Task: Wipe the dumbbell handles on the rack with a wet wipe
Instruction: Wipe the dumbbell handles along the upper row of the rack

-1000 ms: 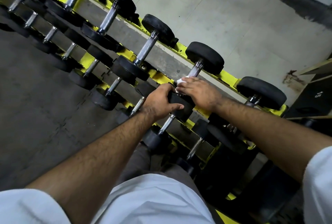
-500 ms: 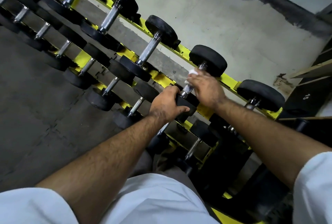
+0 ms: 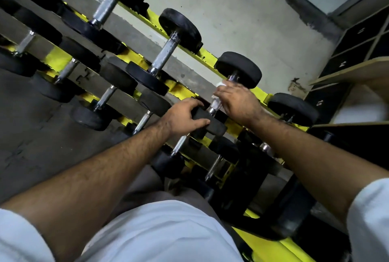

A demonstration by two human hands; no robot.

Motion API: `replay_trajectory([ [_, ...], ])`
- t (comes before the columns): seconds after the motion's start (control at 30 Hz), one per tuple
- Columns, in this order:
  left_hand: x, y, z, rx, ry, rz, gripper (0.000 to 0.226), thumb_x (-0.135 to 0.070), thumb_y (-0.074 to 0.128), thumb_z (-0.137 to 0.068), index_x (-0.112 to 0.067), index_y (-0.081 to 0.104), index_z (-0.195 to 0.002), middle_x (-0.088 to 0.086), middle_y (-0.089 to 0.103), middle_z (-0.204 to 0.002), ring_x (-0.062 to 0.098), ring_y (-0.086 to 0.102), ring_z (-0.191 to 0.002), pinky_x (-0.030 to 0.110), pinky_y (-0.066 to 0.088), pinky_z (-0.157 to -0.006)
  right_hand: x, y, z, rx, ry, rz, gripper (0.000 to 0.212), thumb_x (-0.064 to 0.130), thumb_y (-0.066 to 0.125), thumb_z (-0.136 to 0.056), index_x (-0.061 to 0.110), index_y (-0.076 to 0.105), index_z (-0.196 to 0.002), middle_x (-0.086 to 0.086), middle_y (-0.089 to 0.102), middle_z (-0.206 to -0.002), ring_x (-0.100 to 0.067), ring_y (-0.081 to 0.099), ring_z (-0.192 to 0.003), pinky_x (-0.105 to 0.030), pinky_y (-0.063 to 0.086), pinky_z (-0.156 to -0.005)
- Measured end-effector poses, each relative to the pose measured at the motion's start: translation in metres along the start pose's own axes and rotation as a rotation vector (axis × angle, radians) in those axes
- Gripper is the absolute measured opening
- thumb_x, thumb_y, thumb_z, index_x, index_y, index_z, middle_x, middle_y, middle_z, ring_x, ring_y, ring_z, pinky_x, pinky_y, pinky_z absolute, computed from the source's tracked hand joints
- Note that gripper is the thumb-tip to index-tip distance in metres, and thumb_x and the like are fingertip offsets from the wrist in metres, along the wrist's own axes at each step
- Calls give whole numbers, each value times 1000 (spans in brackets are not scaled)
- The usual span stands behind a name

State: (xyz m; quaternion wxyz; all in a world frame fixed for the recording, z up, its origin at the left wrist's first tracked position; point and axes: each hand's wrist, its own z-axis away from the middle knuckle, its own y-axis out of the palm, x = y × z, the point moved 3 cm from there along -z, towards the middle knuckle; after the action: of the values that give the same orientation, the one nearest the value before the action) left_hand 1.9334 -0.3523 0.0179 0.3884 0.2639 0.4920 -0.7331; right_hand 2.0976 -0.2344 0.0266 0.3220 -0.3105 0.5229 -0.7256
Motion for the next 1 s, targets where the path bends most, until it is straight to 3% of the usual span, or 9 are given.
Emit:
replay_trajectory([
  [0.07, 1, -6, -8, 69, -22, 60, 51, -37, 83, -78, -16, 65, -121, -1, 62, -117, 15, 59, -105, 28, 49, -93, 9, -3, -6, 18, 102, 10, 37, 18, 53, -88, 16, 67, -123, -3, 63, -130, -27, 48, -134, -46, 40, -112],
  [0.2, 18, -7, -19, 115, -104, 327, 44, -20, 90, -69, -12, 71, -107, 3, 70, -108, 20, 68, -97, 39, 57, -88, 31, 3, -3, 191, -59, 23, 38, 16, 68, -83, 20, 69, -121, 0, 66, -127, -22, 53, -128, -39, 37, -114],
  [0.37, 25, 5, -25, 68, -155, 348, 41, -23, 94, -62, -24, 71, -96, -4, 71, -94, 15, 70, -88, 28, 58, -78, 13, -16, -19, 156, 164, 139, 32, 15, 56, -87, 19, 71, -115, -1, 67, -120, -28, 55, -123, -41, 47, -99],
  [0.5, 20, 8, -23, 49, -157, 266, 45, -30, 93, -62, -23, 72, -101, -4, 71, -99, 15, 68, -93, 36, 57, -86, 36, -4, -14, 338, -43, 179, 37, 28, 51, -82, 18, 72, -111, -2, 68, -113, -25, 56, -116, -40, 40, -106],
  [0.57, 17, 8, -22, 44, -157, 242, 45, -33, 91, -63, -23, 72, -102, -4, 70, -100, 15, 67, -93, 37, 57, -85, 22, -19, -24, 299, 31, 200, 36, 29, 44, -86, 18, 70, -108, -2, 68, -110, -25, 58, -112, -40, 43, -99],
  [0.67, 13, 5, -21, 39, -145, 192, 45, -35, 90, -65, -23, 71, -104, -4, 70, -103, 15, 65, -96, 35, 54, -86, 24, -25, -29, 338, 176, 284, 41, 28, 43, -92, 12, 61, -125, -12, 58, -133, -29, 47, -131, -41, 36, -110],
  [0.77, 13, 4, -20, 36, -133, 184, 44, -36, 89, -67, -22, 70, -104, -3, 69, -107, 16, 63, -99, 34, 52, -88, 44, -17, -21, 463, 130, 306, 57, 34, 40, -96, 8, 44, -146, -15, 38, -154, -30, 26, -148, -44, 16, -123],
  [0.9, 12, 3, -19, 37, -111, 193, 45, -36, 88, -68, -22, 69, -106, -5, 65, -108, 14, 61, -98, 32, 51, -87, 29, -32, -27, 480, 215, 414, 68, 33, 43, -96, 8, 23, -155, -14, 21, -163, -30, 16, -151, -44, 18, -121],
  [1.0, 10, 0, -18, 43, -93, 178, 43, -35, 87, -70, -21, 69, -107, -7, 62, -105, 12, 59, -96, 29, 50, -85, 43, -20, -25, 570, 160, 430, 67, 30, 45, -96, 5, 25, -154, -19, 20, -161, -34, 15, -151, -46, 16, -123],
])
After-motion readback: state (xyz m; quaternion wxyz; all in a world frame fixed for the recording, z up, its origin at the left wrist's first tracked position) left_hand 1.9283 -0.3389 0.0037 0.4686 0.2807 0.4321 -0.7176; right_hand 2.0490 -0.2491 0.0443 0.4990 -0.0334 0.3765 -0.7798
